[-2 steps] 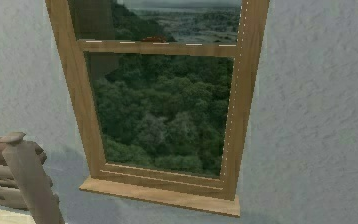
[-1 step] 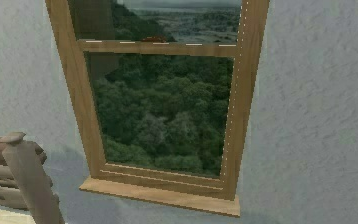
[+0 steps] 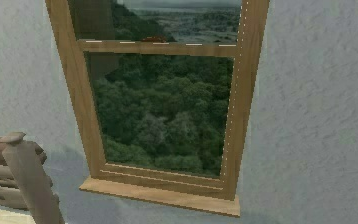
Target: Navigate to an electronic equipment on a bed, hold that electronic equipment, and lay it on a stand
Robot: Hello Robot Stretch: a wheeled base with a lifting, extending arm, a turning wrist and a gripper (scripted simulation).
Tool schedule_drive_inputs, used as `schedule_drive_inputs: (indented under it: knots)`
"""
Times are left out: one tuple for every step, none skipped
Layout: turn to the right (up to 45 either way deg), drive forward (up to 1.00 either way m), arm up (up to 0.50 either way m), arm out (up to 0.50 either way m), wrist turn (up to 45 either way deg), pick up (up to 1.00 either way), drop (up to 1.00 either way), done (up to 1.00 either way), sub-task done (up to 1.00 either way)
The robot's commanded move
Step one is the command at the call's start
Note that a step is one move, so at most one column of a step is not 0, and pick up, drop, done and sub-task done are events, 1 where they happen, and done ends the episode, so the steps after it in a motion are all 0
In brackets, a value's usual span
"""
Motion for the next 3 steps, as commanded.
schedule_drive_inputs:
  knots:
    - [0.0,0.0,0.0,0.0,45.0,0.0,0.0,0.0,0.0]
    - [0.0,0.0,0.0,0.0,45.0,0.0,0.0,0.0,0.0]
    - [0.0,0.0,0.0,0.0,42.0,0.0,0.0,0.0,0.0]
